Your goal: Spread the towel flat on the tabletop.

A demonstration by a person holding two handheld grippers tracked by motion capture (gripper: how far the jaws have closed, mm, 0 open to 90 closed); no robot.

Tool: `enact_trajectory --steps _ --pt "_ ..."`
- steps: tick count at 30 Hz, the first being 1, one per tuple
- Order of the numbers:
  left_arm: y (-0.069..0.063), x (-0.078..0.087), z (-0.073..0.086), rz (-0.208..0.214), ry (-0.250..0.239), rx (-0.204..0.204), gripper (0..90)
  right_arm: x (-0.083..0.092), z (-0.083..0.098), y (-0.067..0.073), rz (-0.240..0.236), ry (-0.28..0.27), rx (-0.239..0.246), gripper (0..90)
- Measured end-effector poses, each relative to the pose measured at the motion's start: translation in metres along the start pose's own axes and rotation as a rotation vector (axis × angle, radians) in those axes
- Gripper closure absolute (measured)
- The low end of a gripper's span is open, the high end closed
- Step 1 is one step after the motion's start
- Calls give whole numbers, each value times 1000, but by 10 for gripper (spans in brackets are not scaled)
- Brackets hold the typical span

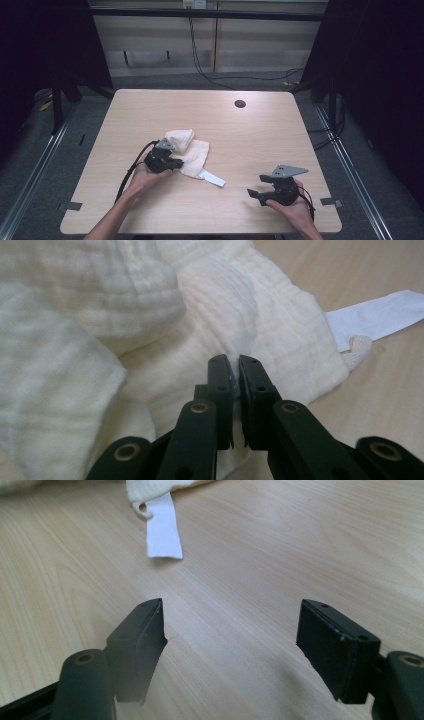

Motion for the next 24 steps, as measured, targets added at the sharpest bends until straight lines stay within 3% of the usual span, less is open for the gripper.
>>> enact_trajectory --steps 3,4,6,11,21,23,24 --pt "-6 0 1 21 5 -8 848 0 0 1 -9 -1 8 302" --pt "-14 0 2 9 14 -27 848 0 0 2 -10 -1 10 305" --pt "-21 0 3 32 16 -33 848 0 0 3 -11 -1 13 322" --pt "-38 0 5 44 24 -67 844 -3 -2 7 -21 5 24 332" --pt "-76 1 12 71 53 -124 824 -10 -7 24 -66 20 47 375" --pt "-81 2 12 78 72 -131 792 -12 -9 30 -83 23 61 412" --pt "-81 2 12 78 76 -115 769 -14 -10 32 -90 21 69 432"
Point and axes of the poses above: each handheld gripper's, and its own axes: x roughly backward along the jaws, z roughly out of its underside, y roughly to its left, the point moved 7 cm from there along -x, roughly forward along the jaws, and after that the axes turned 7 degrees about y, right-handed, at the moved point
